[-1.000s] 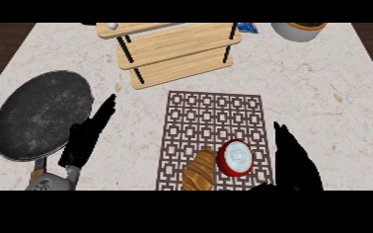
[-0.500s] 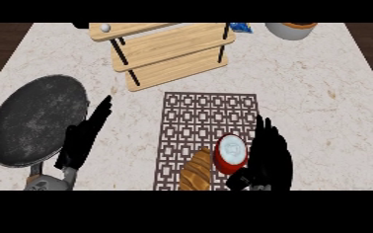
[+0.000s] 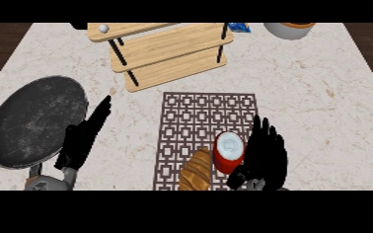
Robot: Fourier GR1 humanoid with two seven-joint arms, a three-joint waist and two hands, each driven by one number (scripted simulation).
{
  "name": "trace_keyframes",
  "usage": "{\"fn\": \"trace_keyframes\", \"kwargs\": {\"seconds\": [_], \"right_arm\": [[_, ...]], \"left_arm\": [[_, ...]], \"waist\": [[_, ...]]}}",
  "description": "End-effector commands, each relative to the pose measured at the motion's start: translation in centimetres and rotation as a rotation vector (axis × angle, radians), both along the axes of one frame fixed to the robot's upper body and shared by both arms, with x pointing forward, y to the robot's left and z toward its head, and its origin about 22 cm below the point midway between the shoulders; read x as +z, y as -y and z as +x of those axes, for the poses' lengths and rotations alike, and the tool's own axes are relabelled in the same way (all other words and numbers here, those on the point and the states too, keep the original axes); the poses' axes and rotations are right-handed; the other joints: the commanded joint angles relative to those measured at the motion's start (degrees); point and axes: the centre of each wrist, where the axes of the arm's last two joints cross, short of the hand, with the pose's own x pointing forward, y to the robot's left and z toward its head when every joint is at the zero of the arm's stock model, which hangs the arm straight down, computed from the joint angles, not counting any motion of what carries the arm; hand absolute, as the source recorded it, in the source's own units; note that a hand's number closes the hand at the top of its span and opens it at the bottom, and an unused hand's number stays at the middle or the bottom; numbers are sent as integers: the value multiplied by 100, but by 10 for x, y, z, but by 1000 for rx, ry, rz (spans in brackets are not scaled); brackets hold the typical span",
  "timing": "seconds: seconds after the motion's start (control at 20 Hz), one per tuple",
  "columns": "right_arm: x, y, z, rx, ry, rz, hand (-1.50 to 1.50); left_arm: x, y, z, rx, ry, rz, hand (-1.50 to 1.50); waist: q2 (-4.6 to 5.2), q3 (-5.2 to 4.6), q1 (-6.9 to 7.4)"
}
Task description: Pick the can from the placemat and place it in the tiered shelf
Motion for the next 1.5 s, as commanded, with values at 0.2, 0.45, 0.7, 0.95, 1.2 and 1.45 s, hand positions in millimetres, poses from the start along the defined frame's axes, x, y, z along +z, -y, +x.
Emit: {"fn": "trace_keyframes", "kwargs": {"seconds": [0.2,0.45,0.7,0.95,1.2,1.45], "right_arm": [[3,-10,13,-148,-151,-121,-150],[-11,-9,13,-167,-186,-123,-150],[-28,-18,14,-155,-206,-112,150],[-19,-30,17,-79,-151,-69,150],[-24,-34,34,-67,-125,-123,150],[-10,-38,26,-106,-31,-185,150]], "left_arm": [[-14,5,-5,11,-22,1,0],[-2,-4,-7,-3,-4,7,0],[-1,7,-8,-5,-5,6,0],[-2,11,-10,4,-17,3,0],[-3,-2,5,-3,-16,-5,0],[-9,1,-7,5,-9,3,0]], "waist": [[18,-3,-35],[-3,5,-1],[11,11,28],[0,13,1],[20,9,-9],[-7,5,-34]]}}
